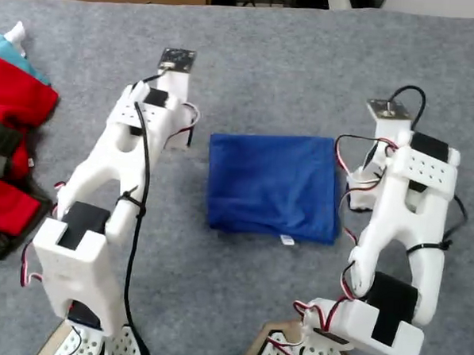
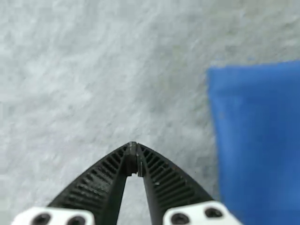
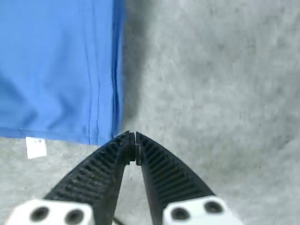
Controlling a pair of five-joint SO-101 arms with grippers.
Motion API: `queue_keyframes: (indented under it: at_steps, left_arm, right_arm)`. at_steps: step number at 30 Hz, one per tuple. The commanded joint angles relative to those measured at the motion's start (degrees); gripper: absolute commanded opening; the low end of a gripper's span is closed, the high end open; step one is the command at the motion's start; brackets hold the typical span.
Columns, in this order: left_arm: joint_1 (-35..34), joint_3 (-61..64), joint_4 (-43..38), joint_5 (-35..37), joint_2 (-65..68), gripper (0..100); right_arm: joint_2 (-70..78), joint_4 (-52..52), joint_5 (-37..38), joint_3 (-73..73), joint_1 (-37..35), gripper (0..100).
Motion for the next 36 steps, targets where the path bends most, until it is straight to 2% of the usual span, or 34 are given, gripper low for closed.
queue_keyframes:
  at_steps: [1,6,8,11,15,18,24,26,28,31,33,36]
  left_arm:
    - [-2.07,-0.66,4.04,-5.1,-3.69,3]
    - [-2.42,11.74,3.16,-10.11,-7.47,3]
    - [-2.42,20.35,-1.23,-10.73,-12.04,3]
    - [-2.42,35.03,-10.55,-10.73,-22.15,3]
    - [-2.42,52.26,-23.74,-10.73,-34.81,3]
    - [-2.42,60.53,-29.89,-10.29,-40.44,3]
    - [-4.88,62.64,-32.62,-10.2,-41.32,3]
    - [-5.05,62.73,-32.53,-10.2,-41.14,3]
    - [-5.05,62.9,-32.44,-10.2,-41.14,3]
    - [-4.88,62.9,-32.44,-10.2,-41.14,3]
    - [-4.88,62.9,-32.44,-10.2,-41.14,3]
    - [-4.79,62.9,-32.44,-10.2,-41.14,3]
  right_arm:
    - [-2.15,4.84,-0.44,-2.42,0.88,1.5]
    - [-2.07,12.75,-0.88,-2.42,0.7,1.5]
    - [-1.71,16.79,-0.88,-2.42,0.7,1.5]
    - [-1.71,16.09,-2.55,-1.71,1.14,1.5]
    - [-2.07,13.27,-11.87,0.84,0.35,1.5]
    - [-1.63,10.37,-20.22,3.21,-1.67,1.5]
    - [-1.63,-2.29,-34.02,11.12,-9.76,2.4]
    - [-1.63,-7.65,-40.0,13.85,-11.78,9.1]
    - [-1.63,-10.81,-45.45,15.52,-12.57,22.4]
    - [-1.63,-12.84,-47.38,16.66,-13.63,41.0]
    - [-1.54,-13.27,-47.74,16.75,-14.59,46.0]
    - [0.4,-14.95,-47.74,16.13,-15.21,43.7]
